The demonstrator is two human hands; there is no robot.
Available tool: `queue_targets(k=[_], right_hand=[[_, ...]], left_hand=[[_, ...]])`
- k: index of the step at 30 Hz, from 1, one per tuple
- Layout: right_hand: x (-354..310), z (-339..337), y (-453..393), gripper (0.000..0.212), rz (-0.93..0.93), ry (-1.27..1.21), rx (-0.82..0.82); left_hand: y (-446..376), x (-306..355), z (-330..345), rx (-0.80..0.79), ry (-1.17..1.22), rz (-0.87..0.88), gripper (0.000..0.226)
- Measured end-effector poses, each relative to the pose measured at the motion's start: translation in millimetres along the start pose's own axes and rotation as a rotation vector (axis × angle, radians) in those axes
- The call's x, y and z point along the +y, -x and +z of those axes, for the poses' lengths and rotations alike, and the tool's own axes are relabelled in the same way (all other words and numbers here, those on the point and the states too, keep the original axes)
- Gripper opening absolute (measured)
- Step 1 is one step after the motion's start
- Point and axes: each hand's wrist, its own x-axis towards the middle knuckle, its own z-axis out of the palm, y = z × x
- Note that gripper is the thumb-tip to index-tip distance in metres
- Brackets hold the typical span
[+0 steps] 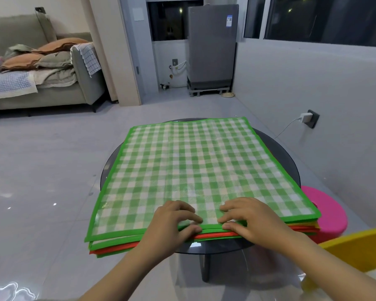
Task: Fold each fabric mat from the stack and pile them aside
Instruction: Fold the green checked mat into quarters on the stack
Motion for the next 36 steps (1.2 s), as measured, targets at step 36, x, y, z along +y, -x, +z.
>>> queue_targets(k=[36], right_hand=[[-37.4,-66.2,4.1,0.009,-0.012,0.129,0.337]], left_hand=[[-10.3,66.5,-68.9,0.141,-0.156,-0.008,0.015]])
